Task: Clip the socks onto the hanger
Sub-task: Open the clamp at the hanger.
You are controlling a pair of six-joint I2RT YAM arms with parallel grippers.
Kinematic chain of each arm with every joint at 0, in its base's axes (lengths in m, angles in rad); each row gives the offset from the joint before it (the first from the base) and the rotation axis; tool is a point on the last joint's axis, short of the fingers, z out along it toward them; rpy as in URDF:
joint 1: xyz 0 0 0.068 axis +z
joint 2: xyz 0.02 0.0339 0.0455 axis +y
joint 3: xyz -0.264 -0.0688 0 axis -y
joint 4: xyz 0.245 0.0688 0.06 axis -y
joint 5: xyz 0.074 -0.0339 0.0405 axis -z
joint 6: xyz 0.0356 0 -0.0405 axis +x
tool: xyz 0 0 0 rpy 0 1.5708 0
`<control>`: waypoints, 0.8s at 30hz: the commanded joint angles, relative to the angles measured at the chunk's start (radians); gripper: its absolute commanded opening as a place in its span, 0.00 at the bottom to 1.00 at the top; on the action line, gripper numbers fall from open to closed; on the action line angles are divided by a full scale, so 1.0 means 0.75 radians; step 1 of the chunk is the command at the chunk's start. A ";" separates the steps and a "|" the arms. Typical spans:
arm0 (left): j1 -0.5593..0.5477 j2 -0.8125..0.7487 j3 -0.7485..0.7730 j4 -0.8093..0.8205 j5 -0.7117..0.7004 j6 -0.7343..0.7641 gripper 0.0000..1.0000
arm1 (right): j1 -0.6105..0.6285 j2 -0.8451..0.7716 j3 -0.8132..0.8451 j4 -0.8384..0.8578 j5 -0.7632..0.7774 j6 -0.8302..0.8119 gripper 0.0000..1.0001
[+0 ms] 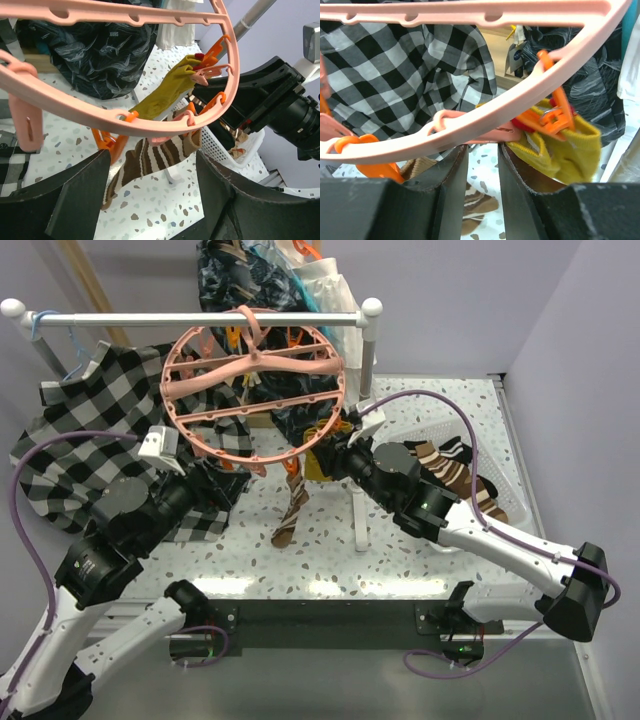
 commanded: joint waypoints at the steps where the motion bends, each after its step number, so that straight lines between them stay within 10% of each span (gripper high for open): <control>1: 0.001 0.027 -0.012 0.105 0.035 0.025 0.73 | -0.007 -0.027 0.054 -0.001 0.021 -0.006 0.35; 24: -0.001 -0.053 -0.045 -0.003 0.163 0.045 0.72 | -0.011 0.002 0.076 0.005 -0.059 -0.004 0.36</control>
